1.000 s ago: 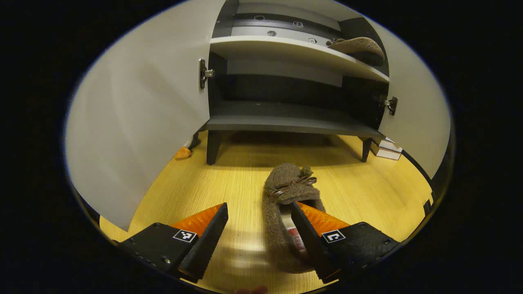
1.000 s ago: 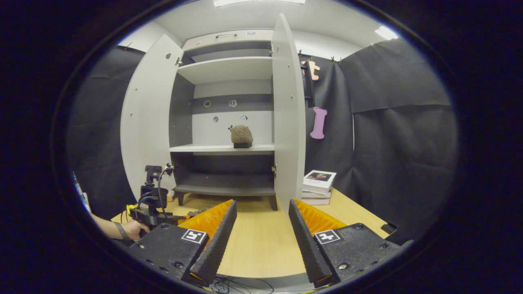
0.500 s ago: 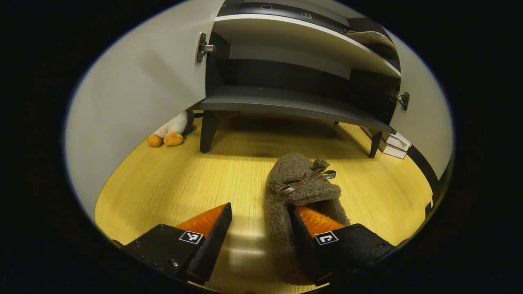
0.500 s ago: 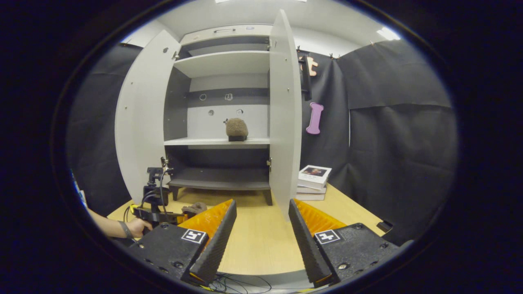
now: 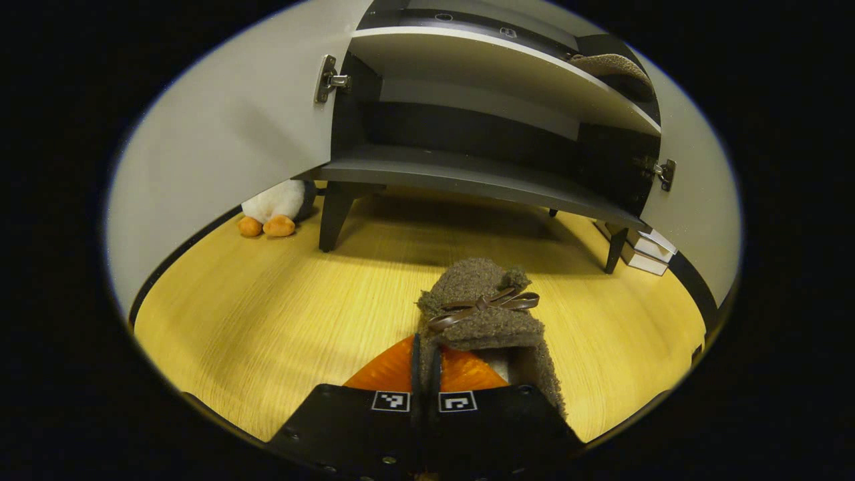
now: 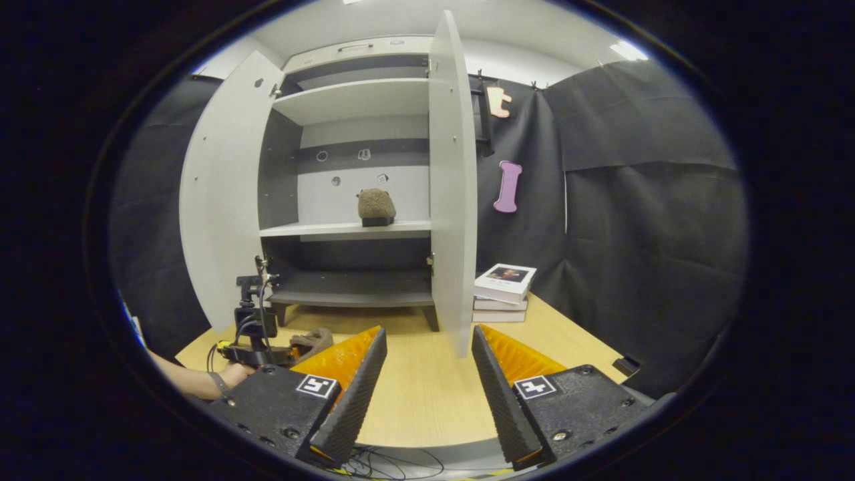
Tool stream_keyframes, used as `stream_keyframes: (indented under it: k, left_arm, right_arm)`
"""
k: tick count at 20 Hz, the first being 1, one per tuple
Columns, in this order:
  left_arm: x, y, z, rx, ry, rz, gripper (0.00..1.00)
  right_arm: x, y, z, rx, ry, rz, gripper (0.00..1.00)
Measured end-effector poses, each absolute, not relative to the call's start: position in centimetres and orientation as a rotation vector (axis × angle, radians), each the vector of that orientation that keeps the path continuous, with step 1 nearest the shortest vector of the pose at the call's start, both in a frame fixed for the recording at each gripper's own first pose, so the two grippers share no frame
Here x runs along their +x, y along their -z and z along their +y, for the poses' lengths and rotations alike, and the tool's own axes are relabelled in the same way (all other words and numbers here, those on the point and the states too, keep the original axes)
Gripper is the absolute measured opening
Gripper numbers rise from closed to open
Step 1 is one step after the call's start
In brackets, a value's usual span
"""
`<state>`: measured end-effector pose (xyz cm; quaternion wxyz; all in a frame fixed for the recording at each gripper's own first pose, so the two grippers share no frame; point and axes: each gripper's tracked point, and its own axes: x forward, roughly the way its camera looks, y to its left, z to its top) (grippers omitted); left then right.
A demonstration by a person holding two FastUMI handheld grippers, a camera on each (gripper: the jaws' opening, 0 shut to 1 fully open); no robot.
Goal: Grab one shoe with the right hand and put it into the shoe cabinet, grab the other shoe with the left hand and put it into the shoe cabinet; then close the right door with the right hand and the left door with the left hand.
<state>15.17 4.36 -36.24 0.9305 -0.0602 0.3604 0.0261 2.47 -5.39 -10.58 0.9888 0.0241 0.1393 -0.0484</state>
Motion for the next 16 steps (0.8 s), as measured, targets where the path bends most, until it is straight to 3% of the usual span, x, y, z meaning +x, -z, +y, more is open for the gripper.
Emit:
stream_keyframes:
  k: [3,8,16]
  left_arm:
    - [14.1,32.1,3.5,-0.115,-0.032,0.674,0.0]
    - [14.9,18.7,2.6,-0.056,-0.063,0.44,0.0]
    - [27.3,3.5,1.1,-0.058,-0.059,0.322,0.0]
  right_arm:
    - [2.9,10.9,-5.3,0.068,0.081,0.284,0.82]
    - [3.5,11.8,-4.9,0.087,0.056,0.297,0.82]
    - [3.7,10.8,-5.1,0.108,0.054,0.262,0.82]
